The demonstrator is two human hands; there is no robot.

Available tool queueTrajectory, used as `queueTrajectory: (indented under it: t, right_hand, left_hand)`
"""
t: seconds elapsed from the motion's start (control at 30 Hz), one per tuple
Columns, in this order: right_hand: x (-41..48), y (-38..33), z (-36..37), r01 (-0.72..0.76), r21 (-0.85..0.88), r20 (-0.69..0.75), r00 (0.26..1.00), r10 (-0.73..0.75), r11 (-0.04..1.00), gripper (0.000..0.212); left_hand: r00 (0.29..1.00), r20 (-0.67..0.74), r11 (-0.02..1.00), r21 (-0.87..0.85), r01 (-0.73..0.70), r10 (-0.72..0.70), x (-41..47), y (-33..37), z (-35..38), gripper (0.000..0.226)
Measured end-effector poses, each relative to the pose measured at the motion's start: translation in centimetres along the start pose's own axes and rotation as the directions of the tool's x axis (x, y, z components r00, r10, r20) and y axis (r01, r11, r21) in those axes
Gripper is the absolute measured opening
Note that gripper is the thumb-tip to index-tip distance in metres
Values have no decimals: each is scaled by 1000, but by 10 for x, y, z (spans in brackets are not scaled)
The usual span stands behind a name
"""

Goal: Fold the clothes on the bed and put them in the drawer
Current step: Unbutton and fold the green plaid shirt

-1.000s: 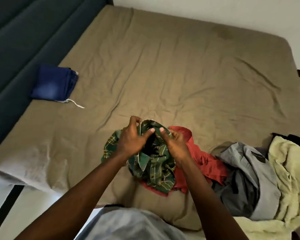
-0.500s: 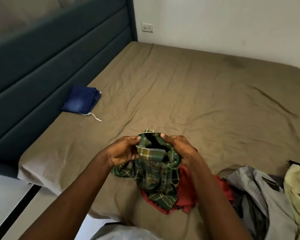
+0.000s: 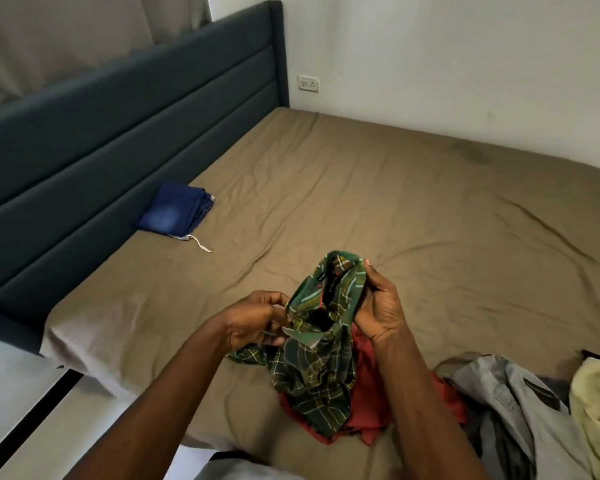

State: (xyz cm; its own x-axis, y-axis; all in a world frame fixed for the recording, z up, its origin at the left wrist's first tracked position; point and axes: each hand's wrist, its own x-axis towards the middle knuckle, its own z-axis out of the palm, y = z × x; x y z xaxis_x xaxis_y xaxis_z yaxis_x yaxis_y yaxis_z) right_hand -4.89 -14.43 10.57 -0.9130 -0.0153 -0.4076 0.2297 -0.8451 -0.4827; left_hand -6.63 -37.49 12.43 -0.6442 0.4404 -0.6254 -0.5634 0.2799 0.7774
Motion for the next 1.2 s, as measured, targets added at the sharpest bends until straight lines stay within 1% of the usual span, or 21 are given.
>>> queueTrajectory:
  t: [0.1, 0.17, 0.23, 0.27, 0.33, 0.43, 0.5, 0.6, 0.67, 0.73, 0.77, 0.83, 0.87, 0.9, 0.97, 1.0, 1.07, 1.1, 1.13, 1.17, 1.2]
  right_hand:
    - [-1, 0, 2, 44, 15, -53, 998, -43, 999, 33]
    - [-1, -3, -1, 73, 62, -99, 993, -66, 995, 41]
    - [-3, -4, -7, 75, 30, -116, 991, -71, 997, 32]
    - [-3, -2, -8, 78, 30, -99, 992, -74, 997, 25]
    - [-6, 2, -8, 106, 75, -28, 994, -104, 992, 22]
    - [-13, 1, -1, 90, 194, 99, 989, -111, 977, 34]
    - [-14, -2, 0, 68, 222, 111, 989, -94, 973, 45]
    - [-11, -5, -1, 95, 218, 92, 989, -117, 971, 52]
    - [-9, -9, 1, 149, 220, 97, 980, -173, 964, 62]
    - [-5, -17, 0, 175, 223, 82, 977, -197, 959, 77]
    - [-5, -19, 1, 193, 216, 72, 974, -213, 957, 72]
    - [-13, -21, 7, 204, 136, 44, 976, -211, 970, 64]
    - [-15, -21, 10, 205, 71, 36, 977, -208, 976, 66]
    - [-17, -19, 13, 200, 8, 38, 979, -200, 980, 69]
    - [-20, -15, 19, 170, -144, -4, 985, -172, 975, 73]
    - [-22, -15, 21, 169, -315, -75, 977, -202, 934, 70]
    - [-26, -16, 28, 132, -754, -225, 868, -442, 643, 51]
    - [-30, -18, 32, 135, -879, -187, 785, -591, 457, 39]
    - [-35, -21, 39, 225, -889, -81, 778, -623, 398, 25]
    - [-42, -24, 52, 295, -841, 5, 842, -540, 453, 19]
    - [-45, -26, 62, 283, -813, 69, 915, -398, 510, 26]
  left_hand:
    - [999, 13, 923, -383, -35, 43, -1, 4, 11, 45]
    - [990, -79, 700, -701, -136, 113, 0, 8, 14, 65]
    - [962, -222, 507, -818, -272, 158, 1, 13, 22, 82]
    - [948, -278, 483, -816, -319, 155, 2, 17, 28, 89]
    - [927, -356, 601, -717, -352, 117, 6, 18, 42, 91]
    - [918, -395, 837, -491, -242, 34, 12, 16, 51, 77]
    - [936, -351, 933, -340, -115, -13, 12, 15, 45, 64]
    - [981, -192, 996, -90, 24, -41, 2, 24, 36, 52]
    - [992, -121, 999, 5, 41, -40, -6, 31, 33, 44]
    - [996, -79, 976, -211, -44, 27, -11, 37, 33, 49]
    - [993, -81, 895, -431, -112, 86, -10, 38, 32, 57]
    - [968, -156, 577, -780, -242, 195, -7, 39, 33, 74]
    - [950, -205, 452, -842, -294, 234, -5, 42, 35, 80]
    - [931, -250, 391, -855, -341, 265, -3, 43, 37, 83]
    - [901, -288, 413, -814, -409, 324, 0, 44, 43, 89]
    - [890, -289, 452, -780, -433, 354, 0, 44, 45, 94]
    - [872, -307, 526, -704, -478, 381, 1, 46, 44, 100]
    - [861, -330, 557, -660, -504, 388, 1, 47, 42, 100]
    - [849, -334, 577, -625, -525, 410, 1, 50, 42, 97]
    - [840, -316, 604, -587, -538, 442, -2, 54, 45, 94]
    - [834, -282, 642, -538, -546, 474, -4, 58, 51, 90]
